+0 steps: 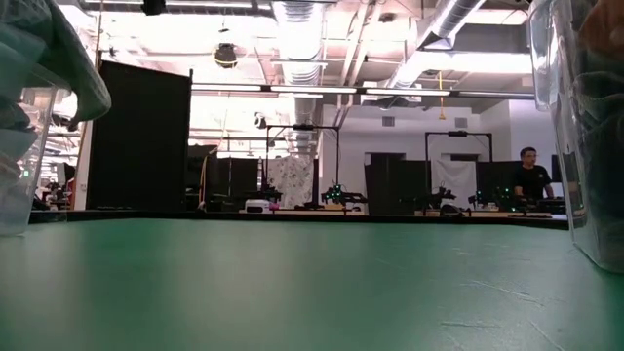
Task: Sort towels by color in basket
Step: Put the gray towel into the left transparent bin
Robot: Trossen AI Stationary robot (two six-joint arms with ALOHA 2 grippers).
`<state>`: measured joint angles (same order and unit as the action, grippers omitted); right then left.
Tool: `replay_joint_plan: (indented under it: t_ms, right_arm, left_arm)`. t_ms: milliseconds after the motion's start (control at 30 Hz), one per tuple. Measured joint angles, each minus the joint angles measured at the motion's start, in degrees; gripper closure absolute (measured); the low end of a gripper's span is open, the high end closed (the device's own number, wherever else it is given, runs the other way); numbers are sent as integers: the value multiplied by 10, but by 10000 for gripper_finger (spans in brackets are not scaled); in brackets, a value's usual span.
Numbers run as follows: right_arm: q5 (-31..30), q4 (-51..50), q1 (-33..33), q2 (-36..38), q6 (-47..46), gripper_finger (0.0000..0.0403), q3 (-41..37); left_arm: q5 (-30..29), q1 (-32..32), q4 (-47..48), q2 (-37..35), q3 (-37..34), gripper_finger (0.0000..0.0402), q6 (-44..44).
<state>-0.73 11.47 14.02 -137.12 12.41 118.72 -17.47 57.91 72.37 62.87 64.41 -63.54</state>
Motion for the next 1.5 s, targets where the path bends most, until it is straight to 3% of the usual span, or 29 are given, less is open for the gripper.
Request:
replay_joint_plan:
  t_ms: [167,467,600,700,1133,1233,1433,1500]
  right_arm:
    - [7,-13,-6,0,-3,331,0]
    - [8,-37,-11,0,-19,331,0]
    - [8,-42,-19,0,-23,331,0]
    - [8,-35,-19,0,-25,331,0]
    - [6,-15,-7,0,-15,331,-1]
    - [7,-16,-5,0,-14,331,-1]
    - [7,-20,-5,0,-24,331,-1]
    - [7,-40,-5,3,-32,331,-1]
  left_arm:
    - [-5,0,12,0,22,166,47]
    - [-6,-5,-87,-10,23,166,79]
    - [-38,-12,-125,-17,24,166,87]
    - [-83,-25,-125,-9,20,166,81]
    - [-84,-88,-71,33,9,170,72]
    - [-82,-88,-71,40,9,203,93]
    - [-72,-81,-74,51,9,370,127]
    - [-56,-77,-71,50,13,388,140]
